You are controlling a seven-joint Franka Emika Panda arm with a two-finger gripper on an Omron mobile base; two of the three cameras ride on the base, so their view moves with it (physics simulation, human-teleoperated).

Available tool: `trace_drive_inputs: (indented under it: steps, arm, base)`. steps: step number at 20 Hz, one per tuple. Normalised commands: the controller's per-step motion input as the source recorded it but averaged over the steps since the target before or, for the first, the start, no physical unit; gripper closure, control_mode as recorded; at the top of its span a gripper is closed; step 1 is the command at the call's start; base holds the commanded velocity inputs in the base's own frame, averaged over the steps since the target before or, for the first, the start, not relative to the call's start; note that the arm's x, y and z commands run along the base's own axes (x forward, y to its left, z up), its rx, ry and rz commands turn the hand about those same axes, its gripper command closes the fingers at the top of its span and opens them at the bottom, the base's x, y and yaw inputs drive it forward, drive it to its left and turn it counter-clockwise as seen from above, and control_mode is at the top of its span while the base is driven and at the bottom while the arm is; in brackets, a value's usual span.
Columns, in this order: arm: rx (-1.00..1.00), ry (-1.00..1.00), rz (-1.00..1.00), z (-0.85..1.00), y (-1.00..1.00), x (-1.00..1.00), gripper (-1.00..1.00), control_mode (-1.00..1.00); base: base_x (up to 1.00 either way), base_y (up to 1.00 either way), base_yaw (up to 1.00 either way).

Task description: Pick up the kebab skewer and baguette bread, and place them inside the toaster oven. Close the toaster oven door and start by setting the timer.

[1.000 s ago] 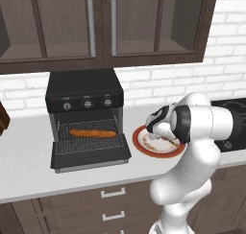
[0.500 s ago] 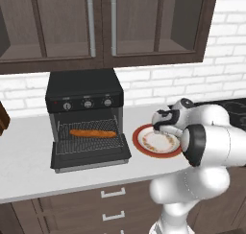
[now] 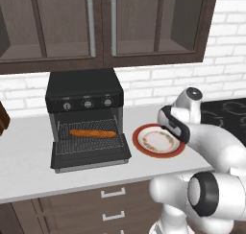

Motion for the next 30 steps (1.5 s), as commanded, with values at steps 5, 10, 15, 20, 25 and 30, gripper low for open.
trace_drive_inputs:
  steps: [5,10,15,20,25,30]
  arm:
    - [-0.08,-0.06,0.07,0.77,0.1,-0.43,1.0,-1.0]
    - [-0.08,-0.17,0.33,0.51,0.47,-0.69,1.0,-1.0]
    - [-0.08,-0.15,0.46,0.32,0.75,-0.61,1.0,-1.0]
    - [-0.15,-0.06,0.31,0.16,1.0,-0.41,1.0,-1.0]
    - [-0.14,-0.01,0.24,0.32,1.0,-0.23,1.0,-1.0]
    - [-0.2,0.0,0.14,0.14,1.0,-0.01,1.0,-1.0]
  base:
    - [0.0,0.0,0.0]
    - [0.0,0.0,0.0]
    - [0.0,0.0,0.0]
    - [0.0,0.0,0.0]
    - [0.0,0.0,0.0]
    - [0.0,0.0,0.0]
